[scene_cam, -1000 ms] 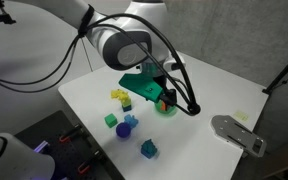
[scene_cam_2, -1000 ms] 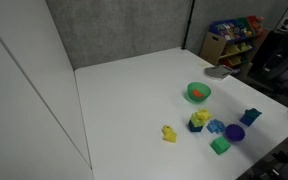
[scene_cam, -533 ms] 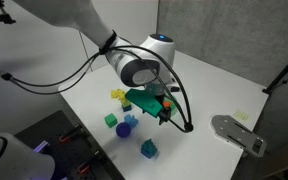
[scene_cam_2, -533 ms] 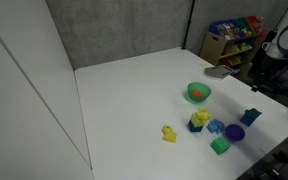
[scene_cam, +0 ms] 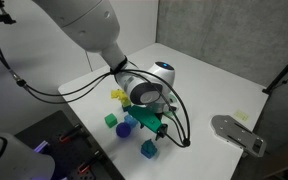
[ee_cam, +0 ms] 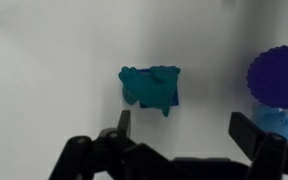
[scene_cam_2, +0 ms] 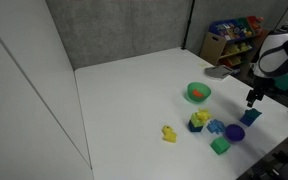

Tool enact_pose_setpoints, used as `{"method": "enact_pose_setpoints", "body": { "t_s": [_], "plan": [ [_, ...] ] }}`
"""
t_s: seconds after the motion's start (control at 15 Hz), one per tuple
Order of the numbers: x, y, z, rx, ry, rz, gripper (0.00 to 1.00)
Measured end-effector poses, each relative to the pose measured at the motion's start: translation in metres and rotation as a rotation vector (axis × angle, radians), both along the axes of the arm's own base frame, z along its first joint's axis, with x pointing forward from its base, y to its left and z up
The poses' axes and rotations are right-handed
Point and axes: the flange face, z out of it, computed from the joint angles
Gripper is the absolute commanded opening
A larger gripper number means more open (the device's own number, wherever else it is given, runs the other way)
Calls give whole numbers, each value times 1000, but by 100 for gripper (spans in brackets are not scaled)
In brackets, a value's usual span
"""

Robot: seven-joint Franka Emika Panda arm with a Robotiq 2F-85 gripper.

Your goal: Place the blue animal toy in the bowl

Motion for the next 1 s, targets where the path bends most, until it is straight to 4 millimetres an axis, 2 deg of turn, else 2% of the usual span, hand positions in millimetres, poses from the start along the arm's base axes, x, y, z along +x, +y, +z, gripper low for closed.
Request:
{"method": "enact_pose_setpoints", "body": {
  "t_s": [0.4, 0.47, 0.53, 0.8, 1.0],
  "plan": [
    [-4, -2, -46, -42, 73, -14, 100],
    [-4, -2, -50, -48, 79, -14, 89],
    [-4, -3, -53, -53, 85, -13, 73],
    [-4, -5, -61, -86, 112, 3, 40],
    [-2, -8, -59, -105, 134, 4, 21]
  ]
}}
